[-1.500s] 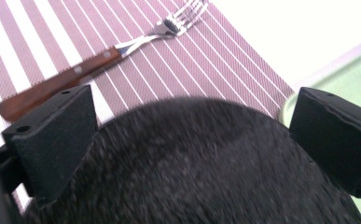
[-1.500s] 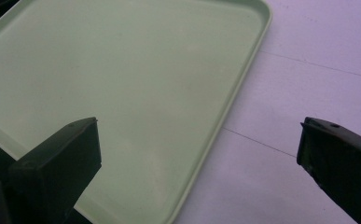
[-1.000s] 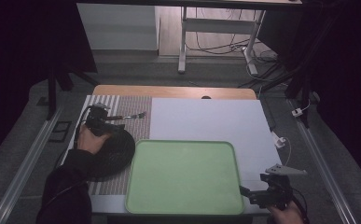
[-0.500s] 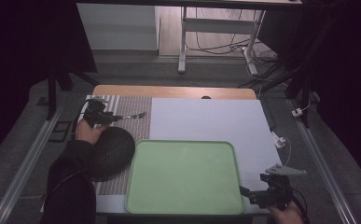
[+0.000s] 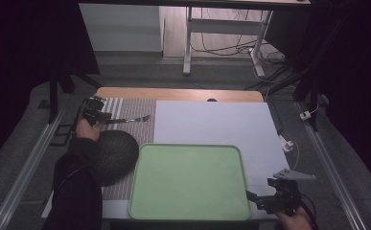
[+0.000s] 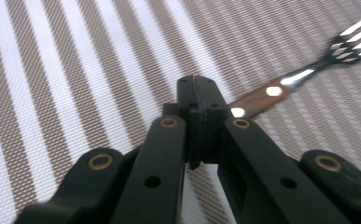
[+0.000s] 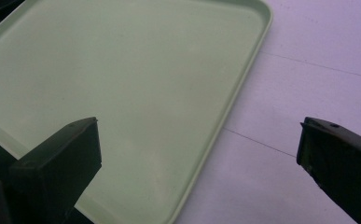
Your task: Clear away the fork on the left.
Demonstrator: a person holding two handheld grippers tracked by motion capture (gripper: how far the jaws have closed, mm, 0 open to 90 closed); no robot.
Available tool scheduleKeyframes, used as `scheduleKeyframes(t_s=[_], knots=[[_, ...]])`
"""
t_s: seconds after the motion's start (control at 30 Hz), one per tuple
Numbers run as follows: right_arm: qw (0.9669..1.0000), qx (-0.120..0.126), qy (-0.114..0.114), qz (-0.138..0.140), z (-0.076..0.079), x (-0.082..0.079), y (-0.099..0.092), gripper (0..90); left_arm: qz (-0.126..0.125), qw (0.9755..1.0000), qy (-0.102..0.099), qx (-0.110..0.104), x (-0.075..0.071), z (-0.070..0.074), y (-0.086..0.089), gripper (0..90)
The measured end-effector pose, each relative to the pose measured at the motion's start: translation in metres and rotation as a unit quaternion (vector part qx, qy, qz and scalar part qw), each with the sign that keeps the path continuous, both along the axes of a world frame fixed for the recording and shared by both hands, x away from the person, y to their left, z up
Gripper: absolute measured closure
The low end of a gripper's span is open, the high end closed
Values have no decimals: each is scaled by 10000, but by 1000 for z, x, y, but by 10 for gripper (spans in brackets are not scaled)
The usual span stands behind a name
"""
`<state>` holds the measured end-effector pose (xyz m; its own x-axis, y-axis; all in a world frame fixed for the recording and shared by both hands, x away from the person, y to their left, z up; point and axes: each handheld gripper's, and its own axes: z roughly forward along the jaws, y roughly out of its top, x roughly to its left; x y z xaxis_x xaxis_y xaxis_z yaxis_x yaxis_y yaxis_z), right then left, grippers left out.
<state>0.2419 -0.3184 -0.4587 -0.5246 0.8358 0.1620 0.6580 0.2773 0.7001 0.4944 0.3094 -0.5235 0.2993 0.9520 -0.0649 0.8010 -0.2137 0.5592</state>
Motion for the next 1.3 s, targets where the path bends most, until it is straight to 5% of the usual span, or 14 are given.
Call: scheduleKeyframes(t_s=[0.2,0.5,0.73,0.83,0.93,1.03,1.3], knots=[[10000,5,8,-1,0,0,0,0,36,9993,208,312,2,-4,-1,894],[10000,-9,-18,0,0,-1,0,0,-293,9980,546,-133,-10,-2,-4,894],[10000,-2,-18,-3,0,-1,0,0,-549,9960,695,-90,-15,0,-8,894],[10000,5,-17,-5,0,-1,0,0,-430,9971,593,-212,-14,4,-7,893],[10000,10,6,-5,0,-1,-1,0,-376,9977,370,-427,-11,12,-7,810],[10000,31,-4,-6,0,-1,-1,0,-352,9979,256,-476,-7,16,-12,618],[10000,35,-10,3,0,-1,-1,0,-479,9971,401,-430,6,9,-28,183]])
